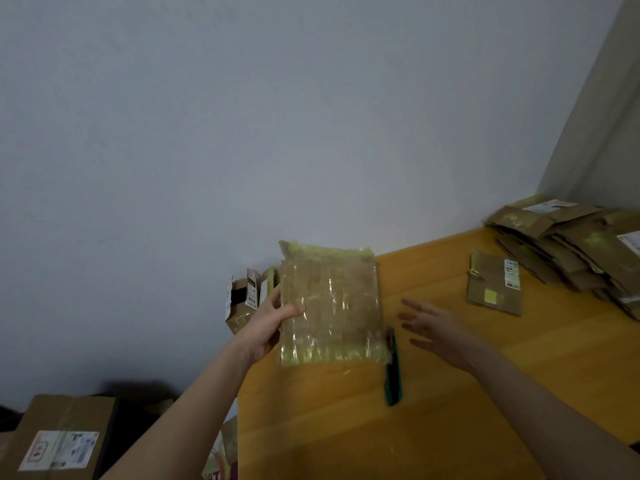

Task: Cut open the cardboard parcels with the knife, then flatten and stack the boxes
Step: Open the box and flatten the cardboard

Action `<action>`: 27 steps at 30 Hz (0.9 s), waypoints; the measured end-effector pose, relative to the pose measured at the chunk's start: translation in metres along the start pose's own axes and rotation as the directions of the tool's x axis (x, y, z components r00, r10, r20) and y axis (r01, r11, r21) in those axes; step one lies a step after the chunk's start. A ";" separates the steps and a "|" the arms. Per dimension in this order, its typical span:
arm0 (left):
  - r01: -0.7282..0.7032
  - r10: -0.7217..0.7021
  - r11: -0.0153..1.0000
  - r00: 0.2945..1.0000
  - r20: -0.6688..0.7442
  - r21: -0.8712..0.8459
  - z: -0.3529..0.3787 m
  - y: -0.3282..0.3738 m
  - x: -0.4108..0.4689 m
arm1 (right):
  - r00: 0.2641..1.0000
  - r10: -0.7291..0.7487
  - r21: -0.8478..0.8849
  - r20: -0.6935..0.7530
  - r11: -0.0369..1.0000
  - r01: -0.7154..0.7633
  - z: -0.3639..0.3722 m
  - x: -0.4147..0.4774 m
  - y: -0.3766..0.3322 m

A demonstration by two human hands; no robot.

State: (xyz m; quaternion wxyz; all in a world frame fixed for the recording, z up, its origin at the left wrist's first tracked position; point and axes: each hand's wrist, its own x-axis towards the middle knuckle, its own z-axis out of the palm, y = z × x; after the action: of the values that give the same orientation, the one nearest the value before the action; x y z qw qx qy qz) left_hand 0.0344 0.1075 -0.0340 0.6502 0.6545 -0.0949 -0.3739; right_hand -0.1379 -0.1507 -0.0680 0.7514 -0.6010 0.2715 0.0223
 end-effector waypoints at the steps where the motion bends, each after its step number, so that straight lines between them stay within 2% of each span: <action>1: -0.032 0.029 0.999 0.998 0.062 0.036 0.000 -0.004 0.000 | 0.999 0.015 0.047 -0.036 0.999 -0.013 0.003 0.002 -0.001; 4: -0.063 0.032 0.990 0.973 0.230 0.127 0.008 -0.008 -0.004 | 0.999 0.039 0.079 0.008 0.996 -0.039 0.017 0.004 -0.005; 6: -0.081 0.022 0.972 0.966 0.257 0.220 0.013 -0.009 -0.006 | 1.000 0.015 0.088 0.002 0.996 -0.015 0.021 0.003 -0.006; 9: -0.047 0.001 0.960 0.986 0.165 0.276 0.013 0.000 -0.011 | 0.999 -0.036 0.053 -0.008 0.998 0.036 0.021 0.002 -0.001; 11: 0.045 -0.081 0.968 0.987 0.138 0.246 0.011 0.005 -0.012 | 0.997 -0.072 0.032 0.015 0.997 0.072 0.022 0.001 0.002; 14: 0.107 -0.117 0.985 0.991 0.071 0.131 0.013 0.012 -0.013 | 0.990 -0.139 0.013 0.013 0.990 0.138 0.025 0.001 0.003; 16: 0.129 -0.130 0.990 0.992 0.001 0.051 0.014 0.011 -0.008 | 0.983 -0.182 -0.074 0.005 0.981 0.182 0.025 0.002 0.003; 19: 0.139 -0.128 0.987 0.983 -0.132 0.078 0.018 0.008 -0.003 | 0.977 -0.211 -0.187 0.038 0.959 0.214 0.023 0.001 -0.002; 22: 0.100 -0.079 0.992 0.970 -0.231 0.078 0.024 0.005 -0.003 | 0.988 -0.146 -0.145 0.058 0.977 0.153 0.022 0.000 -0.007; 24: 0.058 -0.034 0.994 0.971 -0.235 0.098 0.029 0.004 -0.002 | 0.997 -0.076 -0.085 0.024 0.993 0.078 0.021 0.003 -0.008; 27: 0.008 0.022 0.991 0.972 -0.232 0.130 0.037 0.001 -0.001 | 0.999 -0.043 -0.034 -0.002 0.999 0.043 0.024 0.007 -0.008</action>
State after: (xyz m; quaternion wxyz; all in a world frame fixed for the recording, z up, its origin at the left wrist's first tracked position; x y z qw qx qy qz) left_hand 0.0109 0.0790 -0.0279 0.6140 0.7346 -0.0445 -0.2853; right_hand -0.1192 -0.1330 -0.0606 0.7410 -0.6194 0.2591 0.0102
